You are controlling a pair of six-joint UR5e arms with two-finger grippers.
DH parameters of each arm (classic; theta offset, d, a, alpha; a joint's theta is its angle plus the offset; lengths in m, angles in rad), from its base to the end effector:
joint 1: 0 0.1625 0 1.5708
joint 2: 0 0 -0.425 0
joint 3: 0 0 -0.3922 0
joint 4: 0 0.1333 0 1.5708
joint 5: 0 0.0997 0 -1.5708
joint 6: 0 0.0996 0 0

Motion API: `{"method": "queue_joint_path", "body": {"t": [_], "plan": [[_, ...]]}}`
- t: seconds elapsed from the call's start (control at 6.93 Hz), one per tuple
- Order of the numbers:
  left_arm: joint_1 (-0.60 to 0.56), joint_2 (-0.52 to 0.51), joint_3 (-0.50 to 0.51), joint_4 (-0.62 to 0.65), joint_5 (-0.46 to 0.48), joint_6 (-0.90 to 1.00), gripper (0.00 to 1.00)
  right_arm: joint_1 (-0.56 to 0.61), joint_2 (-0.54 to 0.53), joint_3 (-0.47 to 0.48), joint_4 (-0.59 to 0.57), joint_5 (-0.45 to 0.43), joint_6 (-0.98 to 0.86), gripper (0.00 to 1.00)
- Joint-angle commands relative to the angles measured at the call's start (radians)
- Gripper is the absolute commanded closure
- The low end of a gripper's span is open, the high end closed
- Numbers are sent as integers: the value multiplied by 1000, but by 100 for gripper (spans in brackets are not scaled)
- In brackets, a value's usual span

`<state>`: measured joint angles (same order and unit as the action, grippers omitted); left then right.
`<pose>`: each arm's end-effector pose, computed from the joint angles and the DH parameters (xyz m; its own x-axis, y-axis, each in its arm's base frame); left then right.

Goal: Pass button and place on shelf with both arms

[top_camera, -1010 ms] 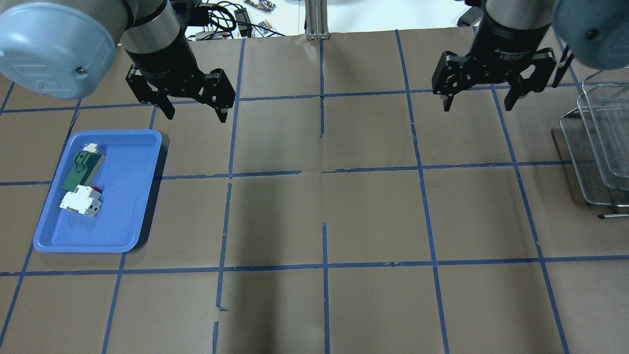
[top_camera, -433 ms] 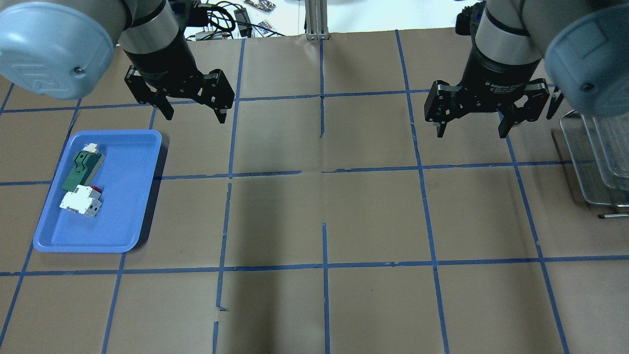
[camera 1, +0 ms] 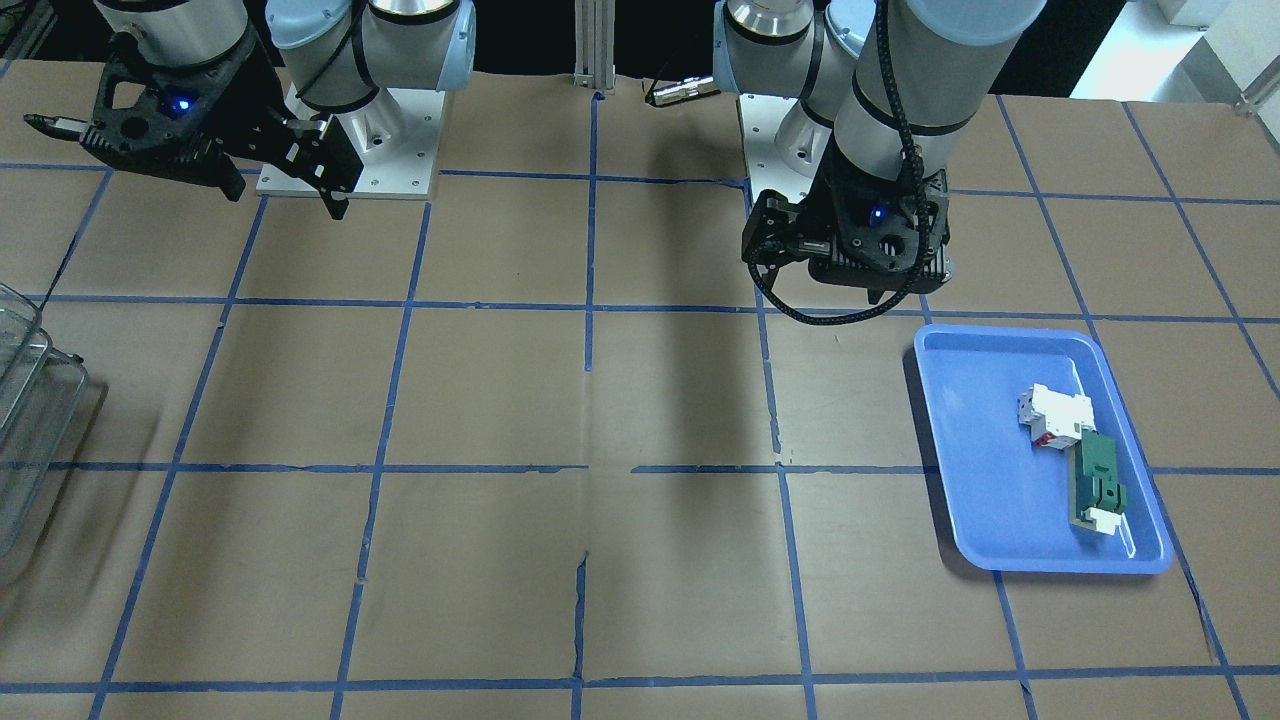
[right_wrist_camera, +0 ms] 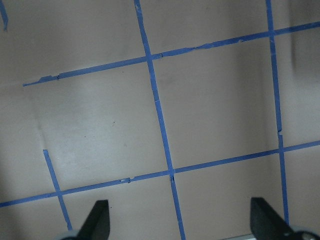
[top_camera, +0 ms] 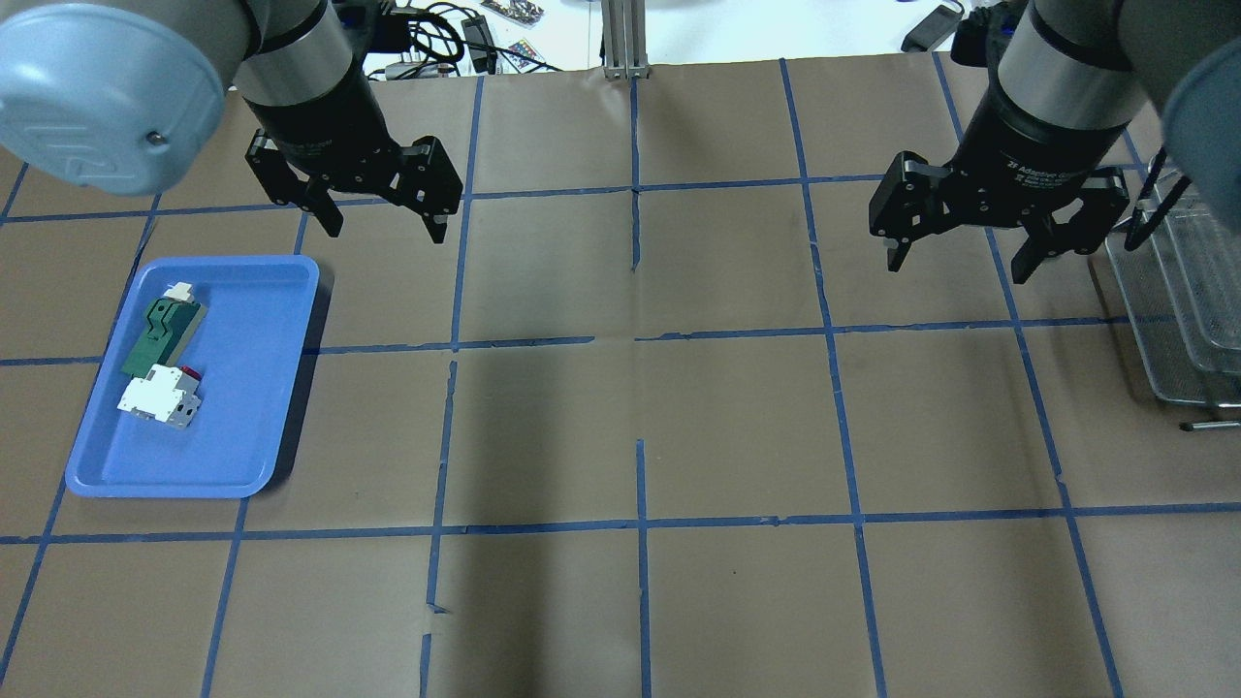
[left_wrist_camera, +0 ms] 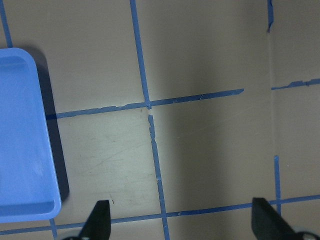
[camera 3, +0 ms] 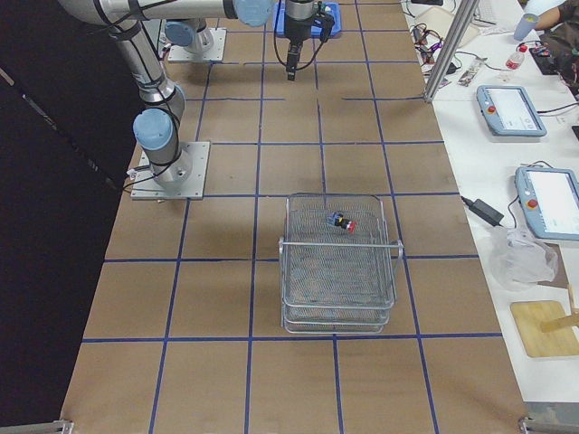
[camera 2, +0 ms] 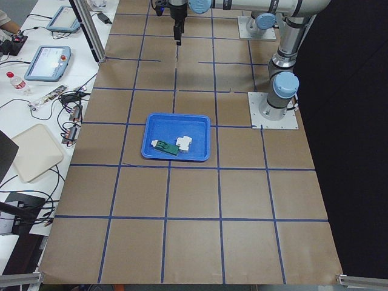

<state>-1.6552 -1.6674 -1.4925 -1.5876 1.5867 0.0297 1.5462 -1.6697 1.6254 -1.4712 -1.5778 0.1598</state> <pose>-0.1759 -0.5163 0.4753 -0.9933 0.1144 -0.0148 0.1138 0.9929 0.0356 0.1216 -0.4470 0.4978 -0.9830 0.1827 0.0157 0.1833 0.9816 0.0535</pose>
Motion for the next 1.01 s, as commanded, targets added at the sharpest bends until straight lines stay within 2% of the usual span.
{"method": "queue_joint_path", "body": {"t": [0.0,0.87], "plan": [[-2,0,0,0,-1,-1,0,3,-16,8,11,7,1,0],[0,0,0,0,1,-1,0,3,-18,19,11,7,-9,0]]}}
